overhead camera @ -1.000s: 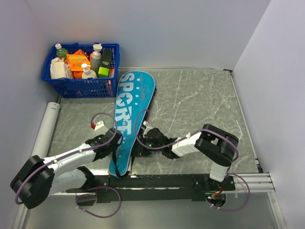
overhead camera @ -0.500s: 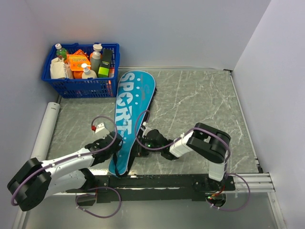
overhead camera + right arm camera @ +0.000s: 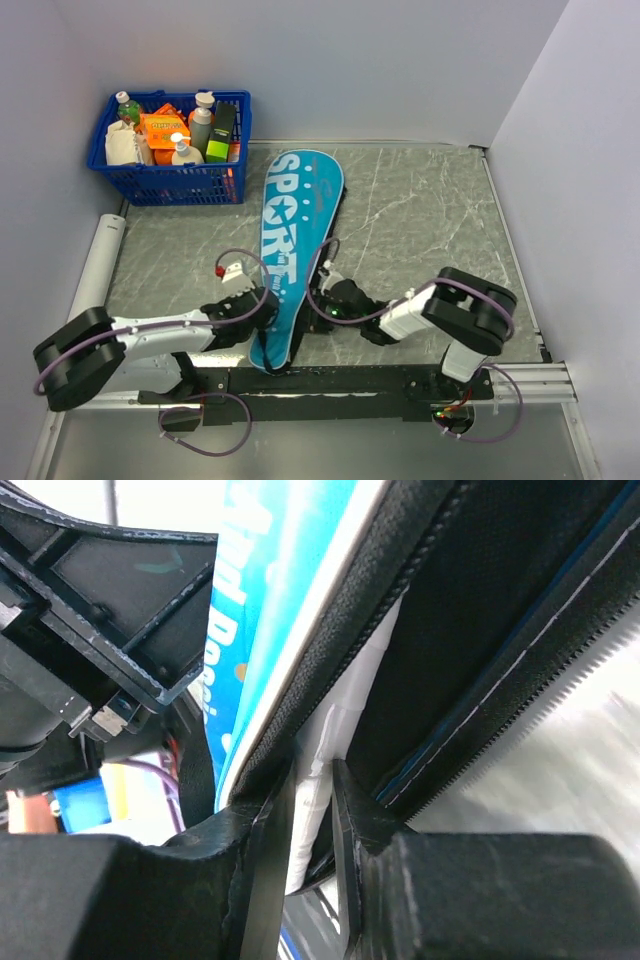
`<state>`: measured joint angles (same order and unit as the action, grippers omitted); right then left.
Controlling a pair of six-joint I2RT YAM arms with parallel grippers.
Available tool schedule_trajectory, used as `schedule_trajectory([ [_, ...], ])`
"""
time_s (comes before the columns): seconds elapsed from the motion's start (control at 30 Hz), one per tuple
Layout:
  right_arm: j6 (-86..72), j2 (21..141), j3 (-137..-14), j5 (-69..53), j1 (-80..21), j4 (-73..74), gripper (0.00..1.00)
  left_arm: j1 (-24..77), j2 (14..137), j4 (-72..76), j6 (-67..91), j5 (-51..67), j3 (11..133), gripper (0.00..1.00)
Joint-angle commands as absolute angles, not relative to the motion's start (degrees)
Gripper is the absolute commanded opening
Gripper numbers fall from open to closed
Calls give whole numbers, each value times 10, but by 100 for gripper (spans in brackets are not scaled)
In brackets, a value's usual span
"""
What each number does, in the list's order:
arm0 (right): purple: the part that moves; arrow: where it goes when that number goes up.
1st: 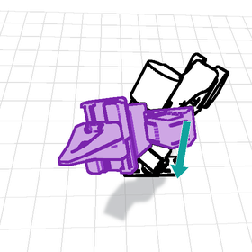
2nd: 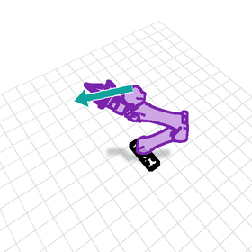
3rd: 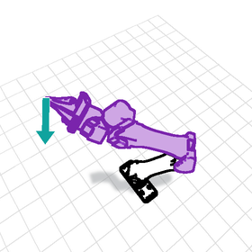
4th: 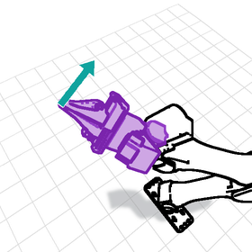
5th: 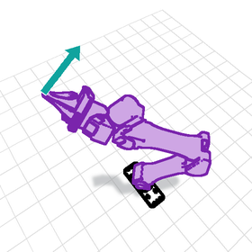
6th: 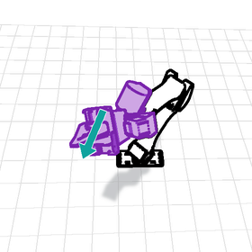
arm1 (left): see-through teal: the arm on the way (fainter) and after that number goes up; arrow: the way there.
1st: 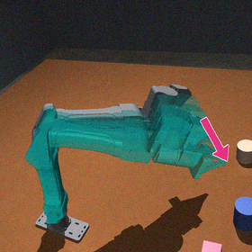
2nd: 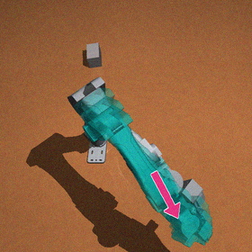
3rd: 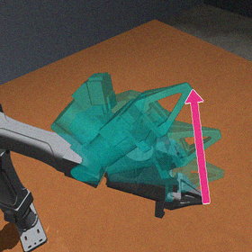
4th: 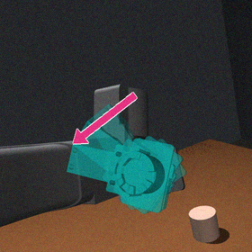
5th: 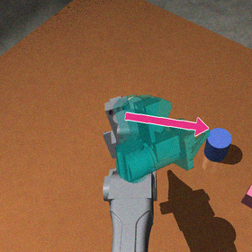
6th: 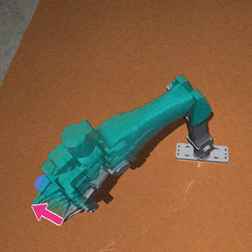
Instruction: Pack up the badminton gear
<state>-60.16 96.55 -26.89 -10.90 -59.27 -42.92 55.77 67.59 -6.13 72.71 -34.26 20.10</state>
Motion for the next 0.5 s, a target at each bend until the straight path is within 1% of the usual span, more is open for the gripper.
schedule_trajectory([
  [0.0,-593,893,-227,-33,-587,-490,29,638,737,-48,773,-160,215,1],
  [0.1,-590,830,-181,-14,-587,-475,29,661,770,-40,770,-163,243,1],
  [0.23,-566,724,-149,29,-587,-409,31,670,797,-47,759,-172,265,1],
  [0.27,-563,713,-148,34,-587,-377,31,670,799,-54,759,-177,267,1],
  [0.33,-556,689,-144,47,-587,-363,31,670,797,-76,759,-190,272,1],
  [0.47,-553,683,-146,54,-587,-346,32,670,781,-135,775,-200,267,4],
])
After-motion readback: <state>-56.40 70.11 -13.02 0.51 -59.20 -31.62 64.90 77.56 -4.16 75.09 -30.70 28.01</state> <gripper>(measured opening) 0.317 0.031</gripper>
